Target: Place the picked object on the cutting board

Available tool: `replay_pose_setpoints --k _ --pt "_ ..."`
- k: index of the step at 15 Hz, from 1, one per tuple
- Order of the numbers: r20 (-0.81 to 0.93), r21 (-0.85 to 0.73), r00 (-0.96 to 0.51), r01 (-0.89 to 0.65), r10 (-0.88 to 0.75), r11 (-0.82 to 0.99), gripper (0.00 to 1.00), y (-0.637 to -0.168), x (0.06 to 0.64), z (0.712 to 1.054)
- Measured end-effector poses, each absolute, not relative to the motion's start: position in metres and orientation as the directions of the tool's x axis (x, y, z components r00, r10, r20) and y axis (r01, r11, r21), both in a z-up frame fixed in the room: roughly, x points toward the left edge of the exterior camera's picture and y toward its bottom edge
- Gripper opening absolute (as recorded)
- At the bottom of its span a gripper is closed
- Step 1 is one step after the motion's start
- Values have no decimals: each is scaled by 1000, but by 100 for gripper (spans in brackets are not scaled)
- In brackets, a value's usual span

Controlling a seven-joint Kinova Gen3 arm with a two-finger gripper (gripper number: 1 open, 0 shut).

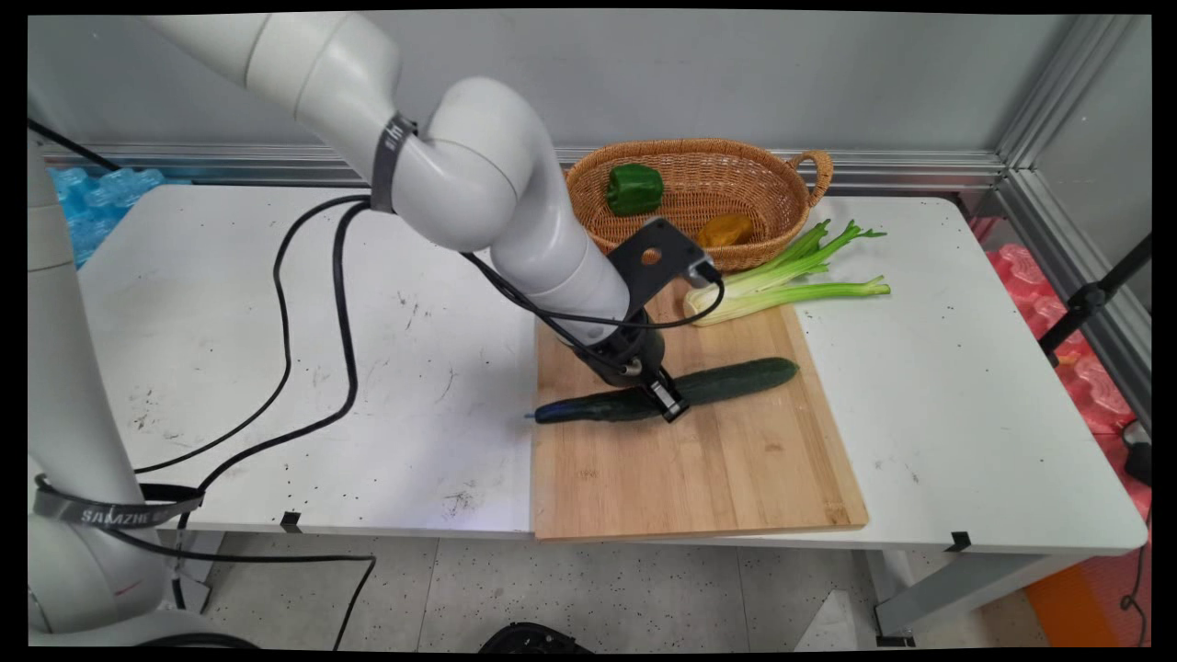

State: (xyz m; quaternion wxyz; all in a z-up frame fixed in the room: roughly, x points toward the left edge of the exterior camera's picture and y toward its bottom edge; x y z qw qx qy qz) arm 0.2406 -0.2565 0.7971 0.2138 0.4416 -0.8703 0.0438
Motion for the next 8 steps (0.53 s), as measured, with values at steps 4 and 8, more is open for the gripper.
replay_pose_setpoints --k 4,8 --pt "392 115 -526 -786 -755 607 100 -254 242 784" --pt "383 121 -531 -782 -756 611 100 -251 243 778"
